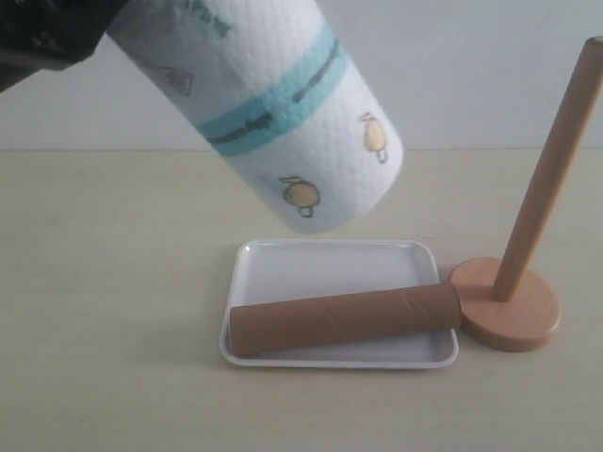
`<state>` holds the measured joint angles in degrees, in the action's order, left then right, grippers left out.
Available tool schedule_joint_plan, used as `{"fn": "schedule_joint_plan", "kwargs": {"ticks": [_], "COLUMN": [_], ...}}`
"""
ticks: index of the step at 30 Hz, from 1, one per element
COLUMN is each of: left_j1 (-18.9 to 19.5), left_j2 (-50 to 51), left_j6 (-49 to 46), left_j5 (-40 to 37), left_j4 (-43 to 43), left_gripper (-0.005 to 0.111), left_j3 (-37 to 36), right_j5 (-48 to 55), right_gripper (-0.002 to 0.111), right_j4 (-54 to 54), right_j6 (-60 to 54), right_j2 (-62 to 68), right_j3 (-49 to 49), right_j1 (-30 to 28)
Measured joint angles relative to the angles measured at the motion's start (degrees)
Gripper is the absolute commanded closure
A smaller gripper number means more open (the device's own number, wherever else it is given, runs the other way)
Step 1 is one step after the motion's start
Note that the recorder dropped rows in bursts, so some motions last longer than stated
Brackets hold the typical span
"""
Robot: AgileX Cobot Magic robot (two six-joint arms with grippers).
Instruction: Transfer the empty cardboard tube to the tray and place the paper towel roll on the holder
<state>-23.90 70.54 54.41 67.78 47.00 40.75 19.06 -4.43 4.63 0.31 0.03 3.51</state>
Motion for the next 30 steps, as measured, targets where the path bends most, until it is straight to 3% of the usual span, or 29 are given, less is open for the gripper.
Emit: {"fn": "schedule_joint_plan", "kwargs": {"ticks": [2, 7, 14, 20, 30], "left_j1": [-2.8, -12.6, -24.5, -28.1, -30.0], "left_j2": [0.0, 0.6, 9.8, 19.8, 26.7], "left_j6": [-0.3, -1.1, -3.5, -3.6, -3.6], "left_j5": [-1.3, -19.3, -36.7, -45.5, -51.4], "left_j4": [0.0, -0.2, -0.1, 0.2, 0.2], "left_gripper": [0.103, 0.103, 0.103, 0.103, 0.103], "left_j3": [2.4, 13.5, 27.7, 38.7, 54.0], "right_j5": [0.0, 0.0, 0.0, 0.0, -0.1], "right_gripper": [0.108, 0.108, 0.108, 0.108, 0.108], "right_j4": [0.0, 0.0, 0.0, 0.0, 0.0], "right_j6": [0.0, 0.0, 0.0, 0.0, 0.0], "right_j2": [0.0, 0.0, 0.0, 0.0, 0.0], "right_j3": [0.0, 0.0, 0.0, 0.0, 0.0], "right_j1": [0.0, 0.0, 0.0, 0.0, 0.0]}}
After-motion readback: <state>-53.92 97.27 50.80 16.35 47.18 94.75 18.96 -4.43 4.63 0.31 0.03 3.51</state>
